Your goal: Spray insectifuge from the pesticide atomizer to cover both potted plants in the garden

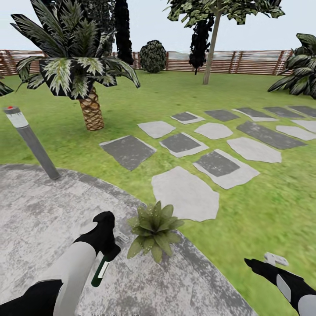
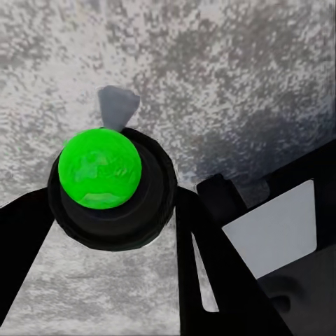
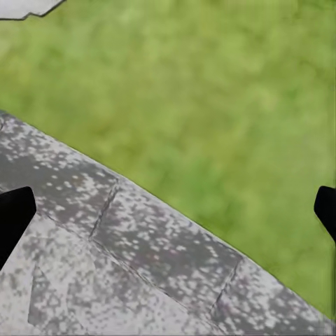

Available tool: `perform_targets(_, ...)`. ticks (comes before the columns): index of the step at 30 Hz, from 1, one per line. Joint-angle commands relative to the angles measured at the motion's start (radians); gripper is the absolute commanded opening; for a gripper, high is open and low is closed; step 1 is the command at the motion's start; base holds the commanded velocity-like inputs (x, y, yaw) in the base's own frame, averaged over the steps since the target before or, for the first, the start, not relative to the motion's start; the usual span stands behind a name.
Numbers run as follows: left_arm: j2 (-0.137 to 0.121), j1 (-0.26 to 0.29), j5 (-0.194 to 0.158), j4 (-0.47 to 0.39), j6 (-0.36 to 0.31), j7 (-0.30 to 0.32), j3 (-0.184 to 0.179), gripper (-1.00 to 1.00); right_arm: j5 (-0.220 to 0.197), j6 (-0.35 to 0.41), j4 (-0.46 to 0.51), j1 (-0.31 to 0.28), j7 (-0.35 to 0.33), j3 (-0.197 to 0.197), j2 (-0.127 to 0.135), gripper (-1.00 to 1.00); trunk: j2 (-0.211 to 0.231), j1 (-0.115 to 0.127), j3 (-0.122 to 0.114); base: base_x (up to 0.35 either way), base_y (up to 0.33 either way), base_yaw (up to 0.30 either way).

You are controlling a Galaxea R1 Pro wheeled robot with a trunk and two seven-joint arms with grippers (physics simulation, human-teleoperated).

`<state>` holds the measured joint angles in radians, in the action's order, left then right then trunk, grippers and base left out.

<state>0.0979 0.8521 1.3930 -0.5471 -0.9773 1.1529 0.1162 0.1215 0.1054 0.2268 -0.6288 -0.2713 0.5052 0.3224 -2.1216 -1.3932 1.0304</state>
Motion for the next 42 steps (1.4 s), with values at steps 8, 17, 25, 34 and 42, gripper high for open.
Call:
perform_targets(8,0.002,0.001,0.011,-0.002,-0.006,0.008,0.010,-1.00,0.010,0.005,0.002,0.000,-0.006,0.009,0.000,1.00,0.000,0.000,0.008,0.060,-0.321,0.226)
perform_targets(17,0.002,0.001,0.011,-0.002,-0.005,0.008,0.008,-1.00,0.010,0.005,0.002,0.000,-0.006,0.009,0.000,1.00,0.000,0.000,0.016,0.043,-0.322,0.226)
perform_targets(25,0.002,0.001,0.011,-0.002,-0.004,0.008,0.008,-1.00,0.011,0.005,0.002,0.000,-0.006,0.009,0.000,1.00,0.000,0.000,0.022,0.000,-0.323,0.225)
perform_targets(34,0.002,0.001,0.011,-0.001,-0.004,0.008,0.008,-1.00,0.005,0.005,0.009,0.000,-0.008,0.011,0.001,1.00,0.000,0.000,0.027,0.000,-0.177,0.135)
perform_targets(42,0.002,0.001,0.011,-0.002,-0.004,0.008,0.008,-1.00,0.004,0.017,0.018,0.000,-0.008,0.010,0.001,1.00,0.000,0.000,0.027,0.000,-0.003,0.003)
